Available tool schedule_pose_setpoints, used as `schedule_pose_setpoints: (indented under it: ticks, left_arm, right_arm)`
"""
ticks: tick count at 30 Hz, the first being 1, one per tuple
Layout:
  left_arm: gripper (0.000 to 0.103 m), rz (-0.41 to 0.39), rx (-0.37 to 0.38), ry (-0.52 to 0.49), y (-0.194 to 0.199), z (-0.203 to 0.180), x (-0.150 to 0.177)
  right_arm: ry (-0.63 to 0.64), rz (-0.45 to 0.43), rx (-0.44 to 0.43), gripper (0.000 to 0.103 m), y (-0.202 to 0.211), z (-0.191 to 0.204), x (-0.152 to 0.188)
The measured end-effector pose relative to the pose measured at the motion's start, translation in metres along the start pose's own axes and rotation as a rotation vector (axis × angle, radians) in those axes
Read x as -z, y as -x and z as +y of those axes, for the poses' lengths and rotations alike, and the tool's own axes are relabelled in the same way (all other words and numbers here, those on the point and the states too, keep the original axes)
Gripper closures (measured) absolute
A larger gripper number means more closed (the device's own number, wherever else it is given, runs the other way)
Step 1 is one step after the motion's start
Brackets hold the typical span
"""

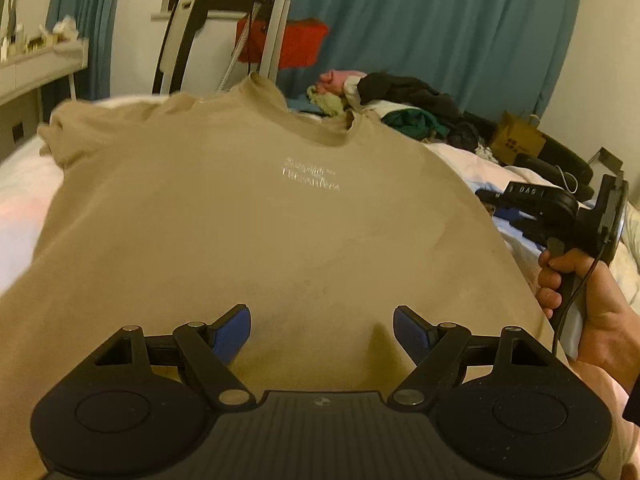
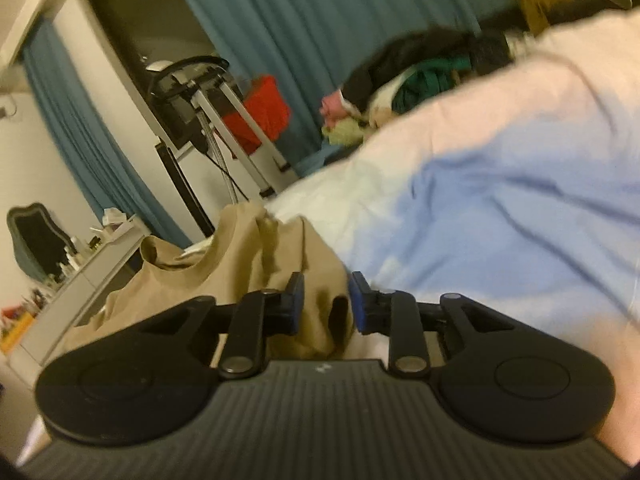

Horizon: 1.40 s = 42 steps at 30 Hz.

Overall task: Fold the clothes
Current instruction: 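Grasp the T-shirt hem with the right gripper and tug it flat, then release the hem with the right gripper and lift it away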

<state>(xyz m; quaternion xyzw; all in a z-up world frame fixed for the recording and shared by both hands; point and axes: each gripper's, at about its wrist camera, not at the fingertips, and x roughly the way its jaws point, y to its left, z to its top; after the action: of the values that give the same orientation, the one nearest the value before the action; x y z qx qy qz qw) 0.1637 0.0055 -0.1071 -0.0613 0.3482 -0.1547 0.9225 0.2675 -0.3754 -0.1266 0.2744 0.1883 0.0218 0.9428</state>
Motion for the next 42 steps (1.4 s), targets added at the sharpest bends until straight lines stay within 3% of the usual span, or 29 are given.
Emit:
schedule_pose_setpoints:
  ticks: [2,7,9,10,12,13,17,21,26,29,30,31,32,33,34,40,42]
  left_arm:
    - [0.023,0.012,0.017,0.039,-0.003,0.007,0.000]
    - [0.023,0.015,0.026,0.092,-0.004,0.014,-0.003]
    - [0.023,0.013,0.022,0.095,-0.004,0.015,-0.003]
    - [0.023,0.011,0.019,0.093,-0.003,0.015,-0.003]
    - [0.023,0.007,0.010,0.094,-0.001,0.013,-0.004]
    - [0.023,0.005,0.008,0.098,0.000,0.012,-0.005]
    - [0.023,-0.002,0.004,0.120,0.003,0.014,-0.008]
    - [0.023,-0.006,0.005,0.138,0.003,0.020,-0.011]
    - [0.023,-0.004,0.012,0.160,-0.006,0.026,-0.018]
    - [0.023,-0.004,0.005,0.160,-0.011,0.029,-0.020]
    - [0.023,-0.004,0.006,0.161,-0.012,0.029,-0.021]
    - [0.023,-0.004,0.008,0.163,-0.013,0.030,-0.021]
    - [0.023,-0.006,0.010,0.163,-0.014,0.031,-0.022]
    - [0.023,-0.010,0.011,0.162,-0.013,0.031,-0.023]
    - [0.023,-0.013,0.012,0.163,-0.013,0.031,-0.024]
    - [0.023,-0.019,0.028,0.170,0.003,0.029,-0.022]
    - [0.023,-0.029,0.039,0.154,0.014,0.025,-0.020]
  right_arm:
    - [0.028,0.027,0.006,0.081,-0.005,0.004,0.002]
    - [0.089,0.097,0.135,0.081,-0.017,0.010,0.012]
    - [0.095,0.089,0.130,0.080,-0.016,0.011,0.013]
    - [0.093,0.076,0.117,0.082,-0.013,0.011,0.013]
    - [0.093,0.034,0.097,0.098,-0.006,0.015,0.009]
    - [0.094,0.014,0.088,0.099,-0.002,0.017,0.007]
    - [0.127,-0.051,0.100,0.099,0.005,0.030,-0.029]
    - [0.155,-0.143,0.184,0.099,0.001,0.030,-0.095]
    - [0.317,-0.057,0.450,0.098,-0.047,0.016,-0.146]
    - [0.308,0.003,0.466,0.095,-0.060,0.006,-0.145]
    - [0.295,0.020,0.457,0.091,-0.060,0.002,-0.141]
    - [0.284,0.032,0.451,0.071,-0.055,0.001,-0.135]
    - [0.274,0.043,0.445,0.058,-0.050,0.001,-0.129]
    - [0.263,0.054,0.440,0.034,-0.044,0.001,-0.122]
    - [0.262,0.051,0.409,0.019,-0.032,0.006,-0.114]
    - [0.231,0.057,0.203,0.020,0.061,0.056,-0.053]
    - [0.205,0.042,0.177,0.020,0.099,0.077,-0.033]
